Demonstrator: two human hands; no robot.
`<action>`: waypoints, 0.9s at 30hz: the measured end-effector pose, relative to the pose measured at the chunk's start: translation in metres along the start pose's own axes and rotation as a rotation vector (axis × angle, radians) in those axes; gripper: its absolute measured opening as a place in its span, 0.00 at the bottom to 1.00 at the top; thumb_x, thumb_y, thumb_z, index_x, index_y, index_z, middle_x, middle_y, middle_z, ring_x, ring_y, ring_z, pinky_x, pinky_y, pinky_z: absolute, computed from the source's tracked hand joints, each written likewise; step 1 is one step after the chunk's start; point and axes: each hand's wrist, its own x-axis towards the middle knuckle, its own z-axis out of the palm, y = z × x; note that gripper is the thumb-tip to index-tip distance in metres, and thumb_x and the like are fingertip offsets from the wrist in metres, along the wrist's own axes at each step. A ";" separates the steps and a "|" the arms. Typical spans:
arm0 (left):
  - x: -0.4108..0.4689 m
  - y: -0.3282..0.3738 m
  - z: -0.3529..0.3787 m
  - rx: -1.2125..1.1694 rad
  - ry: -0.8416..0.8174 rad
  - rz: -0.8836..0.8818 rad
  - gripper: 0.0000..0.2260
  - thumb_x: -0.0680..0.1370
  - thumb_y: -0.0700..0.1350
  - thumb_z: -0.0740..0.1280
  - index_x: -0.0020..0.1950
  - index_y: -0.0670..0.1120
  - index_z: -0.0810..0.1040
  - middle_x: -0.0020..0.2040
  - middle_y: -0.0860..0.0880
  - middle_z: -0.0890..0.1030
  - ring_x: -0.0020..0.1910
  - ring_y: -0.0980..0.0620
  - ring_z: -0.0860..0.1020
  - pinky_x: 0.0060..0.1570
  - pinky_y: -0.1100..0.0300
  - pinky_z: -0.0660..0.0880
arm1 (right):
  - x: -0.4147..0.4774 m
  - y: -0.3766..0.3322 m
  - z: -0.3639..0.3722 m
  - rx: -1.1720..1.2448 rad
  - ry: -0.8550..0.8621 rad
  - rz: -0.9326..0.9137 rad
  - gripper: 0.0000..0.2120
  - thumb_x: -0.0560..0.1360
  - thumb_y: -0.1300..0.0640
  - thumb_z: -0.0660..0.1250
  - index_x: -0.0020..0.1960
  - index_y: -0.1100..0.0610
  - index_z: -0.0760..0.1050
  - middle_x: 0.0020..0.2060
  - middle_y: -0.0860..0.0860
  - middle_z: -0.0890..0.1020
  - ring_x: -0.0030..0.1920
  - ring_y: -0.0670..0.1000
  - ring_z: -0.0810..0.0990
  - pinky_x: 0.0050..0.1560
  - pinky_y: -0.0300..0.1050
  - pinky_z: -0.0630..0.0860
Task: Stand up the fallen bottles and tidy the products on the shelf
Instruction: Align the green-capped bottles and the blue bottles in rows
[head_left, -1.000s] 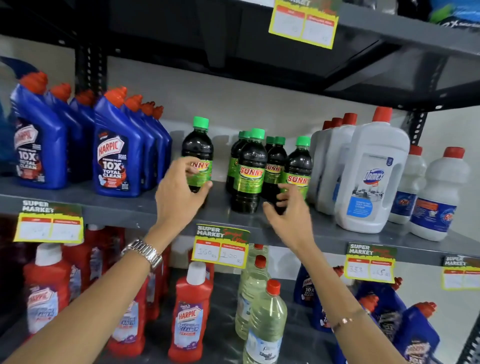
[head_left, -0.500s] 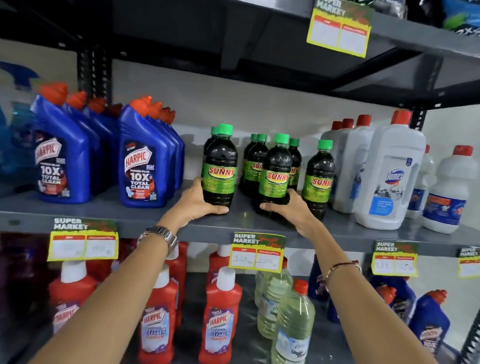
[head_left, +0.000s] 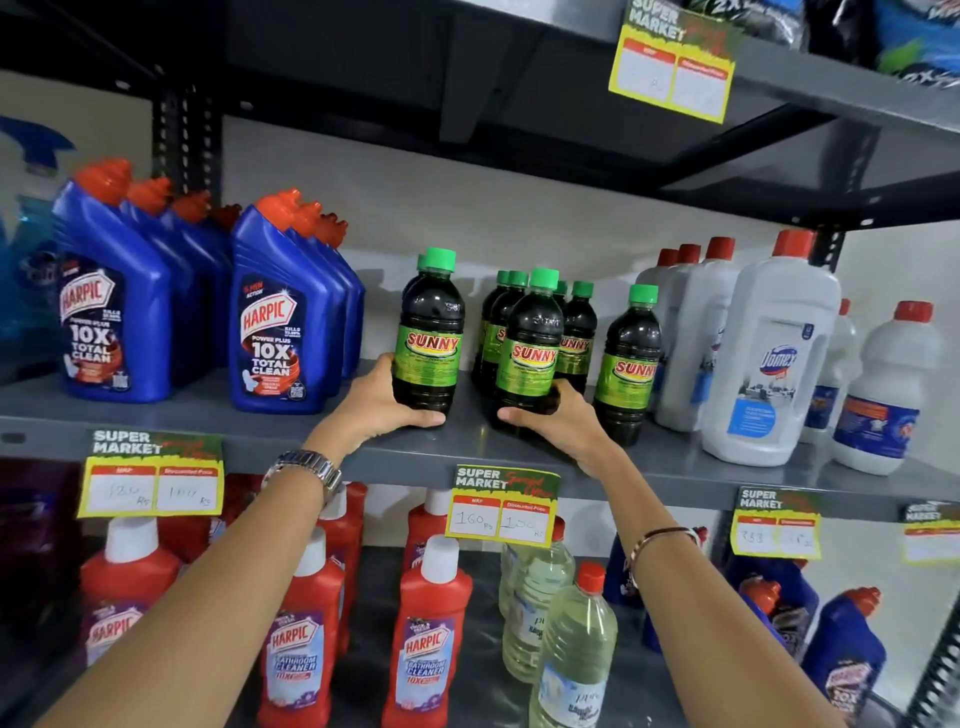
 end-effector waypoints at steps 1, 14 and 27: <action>0.001 0.001 0.001 0.007 -0.009 -0.006 0.40 0.63 0.46 0.79 0.70 0.46 0.62 0.66 0.46 0.73 0.65 0.49 0.70 0.59 0.59 0.64 | 0.001 0.001 0.000 0.000 -0.001 0.001 0.39 0.62 0.44 0.76 0.67 0.56 0.64 0.59 0.51 0.76 0.54 0.48 0.72 0.52 0.41 0.68; -0.004 0.002 0.001 -0.017 -0.036 0.017 0.39 0.64 0.46 0.79 0.70 0.47 0.62 0.66 0.47 0.74 0.61 0.53 0.71 0.60 0.60 0.65 | 0.004 0.005 -0.002 0.008 -0.024 -0.012 0.38 0.64 0.45 0.75 0.68 0.56 0.64 0.58 0.50 0.75 0.54 0.48 0.72 0.52 0.41 0.68; -0.006 0.003 0.001 -0.008 -0.049 0.023 0.41 0.65 0.46 0.78 0.72 0.47 0.60 0.67 0.47 0.73 0.65 0.49 0.70 0.66 0.54 0.65 | 0.002 0.004 -0.003 0.016 -0.039 0.002 0.38 0.64 0.45 0.75 0.67 0.56 0.64 0.62 0.53 0.76 0.56 0.50 0.73 0.53 0.42 0.68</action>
